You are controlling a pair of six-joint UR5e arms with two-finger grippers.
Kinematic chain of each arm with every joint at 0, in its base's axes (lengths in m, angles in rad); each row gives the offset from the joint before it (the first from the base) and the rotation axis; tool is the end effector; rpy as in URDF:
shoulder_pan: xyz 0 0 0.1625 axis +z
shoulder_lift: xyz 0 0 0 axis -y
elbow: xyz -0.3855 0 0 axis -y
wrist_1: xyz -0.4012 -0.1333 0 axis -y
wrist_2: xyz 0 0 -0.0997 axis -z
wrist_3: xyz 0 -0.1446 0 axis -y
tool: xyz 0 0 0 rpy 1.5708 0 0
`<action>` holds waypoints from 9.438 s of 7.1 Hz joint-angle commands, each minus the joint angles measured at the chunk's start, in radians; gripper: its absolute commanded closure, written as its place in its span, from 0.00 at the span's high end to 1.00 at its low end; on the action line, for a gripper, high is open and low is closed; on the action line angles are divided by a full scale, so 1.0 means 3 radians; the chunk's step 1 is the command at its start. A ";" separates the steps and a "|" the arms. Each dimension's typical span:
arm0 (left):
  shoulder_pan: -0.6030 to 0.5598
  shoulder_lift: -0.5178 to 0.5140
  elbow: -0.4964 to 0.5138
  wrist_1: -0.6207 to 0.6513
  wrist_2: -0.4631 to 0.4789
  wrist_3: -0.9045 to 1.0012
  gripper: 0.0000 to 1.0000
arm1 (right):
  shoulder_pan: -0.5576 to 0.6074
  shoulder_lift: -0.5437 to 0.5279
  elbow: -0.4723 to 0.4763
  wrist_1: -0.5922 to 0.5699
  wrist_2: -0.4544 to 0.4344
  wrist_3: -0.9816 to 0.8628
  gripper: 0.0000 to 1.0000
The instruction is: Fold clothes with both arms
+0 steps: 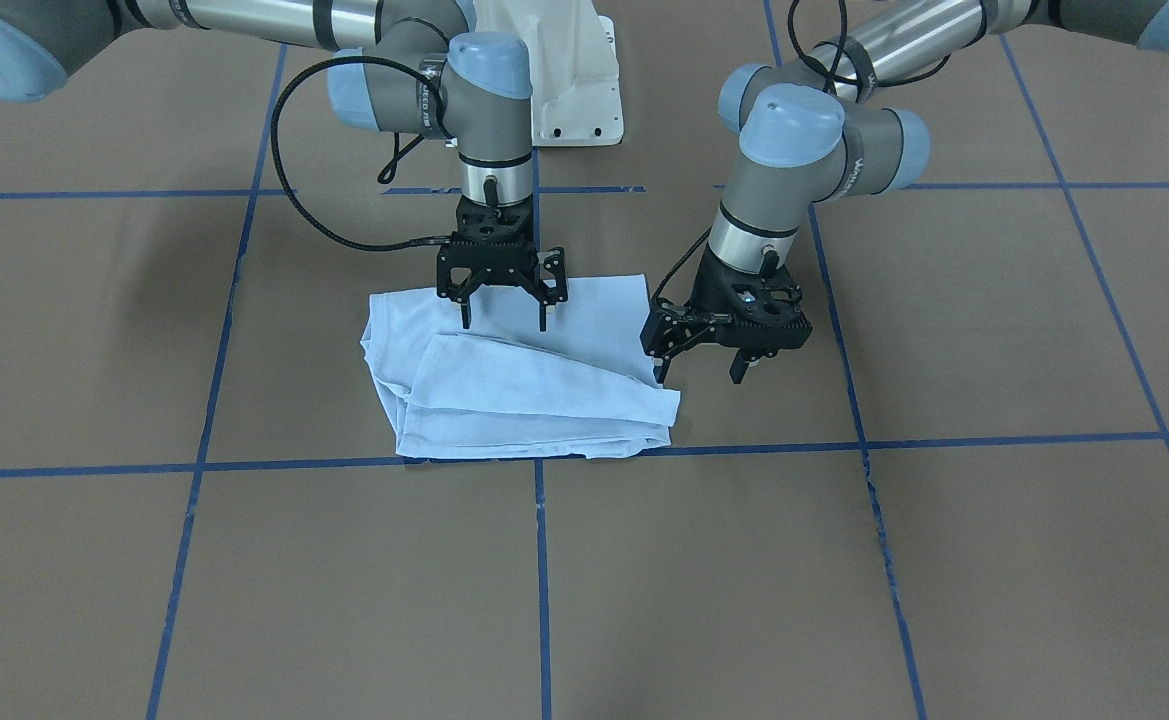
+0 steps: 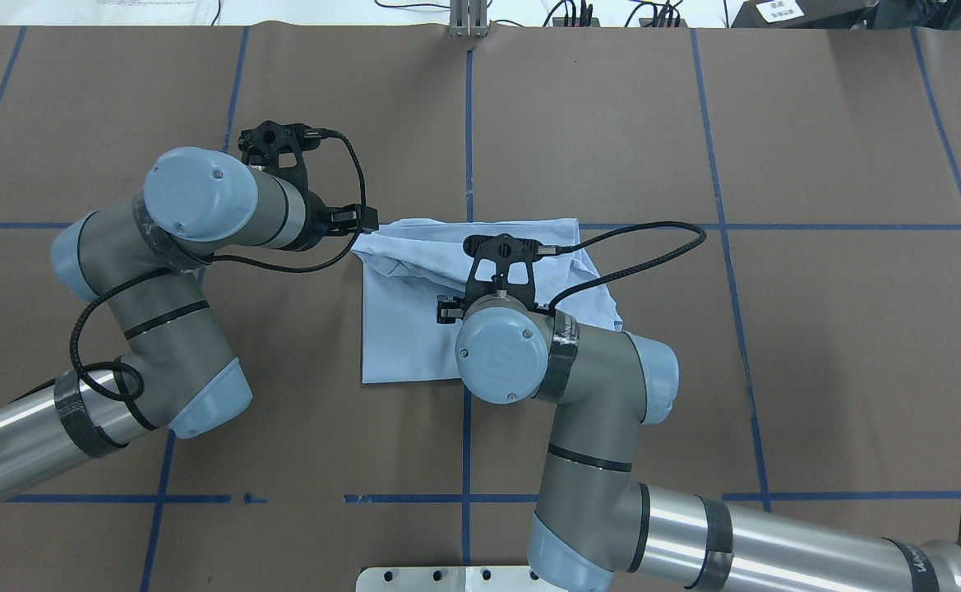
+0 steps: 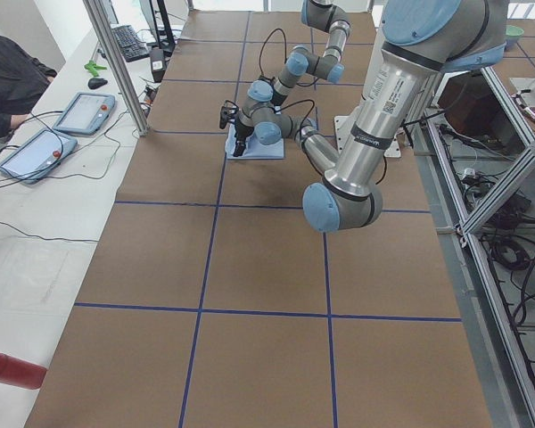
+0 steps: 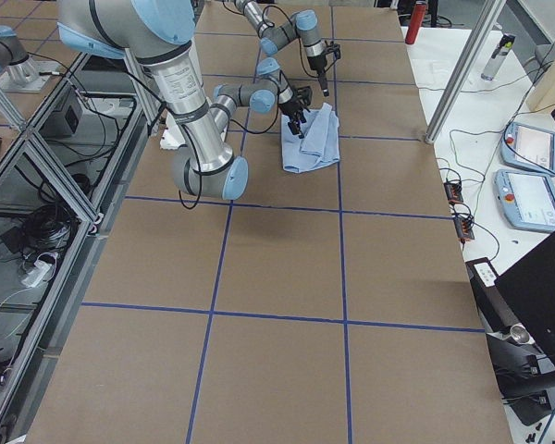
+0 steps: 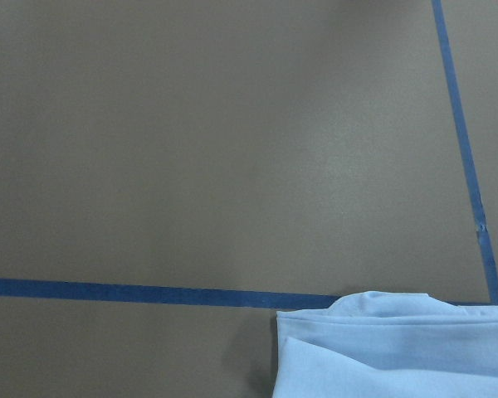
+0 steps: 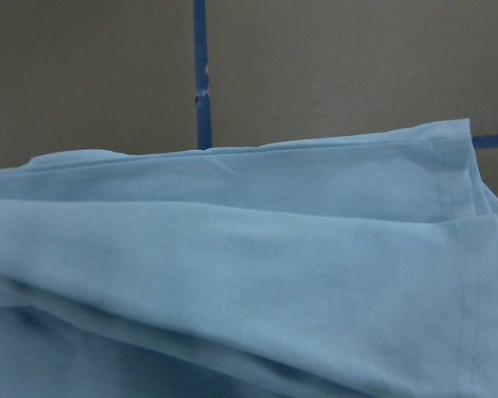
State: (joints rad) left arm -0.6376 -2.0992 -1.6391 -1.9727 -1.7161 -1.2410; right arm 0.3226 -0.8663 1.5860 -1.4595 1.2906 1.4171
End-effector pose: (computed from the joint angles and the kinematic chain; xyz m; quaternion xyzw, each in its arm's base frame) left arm 0.4960 -0.5073 0.2636 0.1657 0.4524 -0.0999 0.8706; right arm -0.6291 -0.3930 0.2118 0.2184 -0.3583 0.1326 0.8980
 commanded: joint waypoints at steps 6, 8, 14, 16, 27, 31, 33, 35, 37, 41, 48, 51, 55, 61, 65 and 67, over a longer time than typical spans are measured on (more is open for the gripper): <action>-0.0002 0.0002 -0.0002 0.0000 -0.0001 -0.0005 1.00 | 0.0355 0.0198 -0.0622 -0.0018 -0.0257 -0.0997 1.00; -0.0002 0.0002 -0.0002 0.0000 -0.0001 -0.0015 1.00 | 0.0753 0.0234 -0.0974 0.0215 -0.0181 -0.1521 1.00; -0.0002 0.0007 -0.0018 -0.0005 -0.0001 -0.0031 1.00 | 0.1169 0.0566 -0.1334 0.0887 0.1116 -0.1656 1.00; -0.0002 0.0012 -0.0119 0.0015 -0.0012 -0.0031 1.00 | 0.1261 0.0536 -0.1242 0.0790 0.1398 -0.1584 1.00; -0.2604 0.1965 -0.1759 0.1360 -0.1370 0.4077 1.00 | 0.3633 -0.2274 0.0819 -0.0576 0.3455 -0.4864 1.00; -0.3476 0.2139 -0.0474 0.1304 -0.1927 0.4637 1.00 | 0.3905 -0.3037 0.0849 -0.0540 0.3424 -0.4872 1.00; -0.3474 0.2400 -0.0539 0.1304 -0.2133 0.4597 1.00 | 0.4012 -0.3064 0.0829 -0.0550 0.3440 -0.4908 1.00; -0.3469 0.2400 -0.0529 0.1223 -0.2144 0.4622 1.00 | 0.3992 -0.3044 0.0834 -0.0540 0.3450 -0.4903 1.00; -0.3443 0.2395 -0.0463 0.1161 -0.2108 0.4612 1.00 | 0.3992 -0.3074 0.0808 -0.0545 0.3491 -0.4898 1.00; -0.3311 0.2487 -0.0549 0.1181 -0.2108 0.4587 1.00 | 0.3936 -0.3038 0.0819 -0.0550 0.3460 -0.4862 1.00; -0.3126 0.2472 -0.0560 0.1181 -0.2134 0.4597 1.00 | 0.3844 -0.3049 0.0982 -0.0586 0.3175 -0.4831 1.00; -0.3126 0.2467 -0.0560 0.1161 -0.2139 0.4612 1.00 | 0.3849 -0.3105 0.0972 -0.0575 0.3184 -0.4836 1.00; -0.3126 0.2467 -0.0570 0.1156 -0.2144 0.4617 1.00 | 0.3844 -0.3100 0.0972 -0.0550 0.3225 -0.4836 1.00; -0.3126 0.2467 -0.0560 0.1171 -0.2134 0.4617 1.00 | 0.3844 -0.3095 0.0972 -0.0540 0.3215 -0.4836 1.00; -0.3126 0.2467 -0.0555 0.1171 -0.2118 0.4622 1.00 | 0.3844 -0.3100 0.0977 -0.0540 0.3220 -0.4841 1.00; -0.3126 0.2467 -0.0560 0.1171 -0.2118 0.4622 1.00 | 0.3844 -0.3100 0.0972 -0.0540 0.3220 -0.4857 1.00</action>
State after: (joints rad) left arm -1.5754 -1.3591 -1.8058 -1.6214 -2.3523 0.1457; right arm 1.4757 -1.7961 1.8783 -1.6214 2.2565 -0.0371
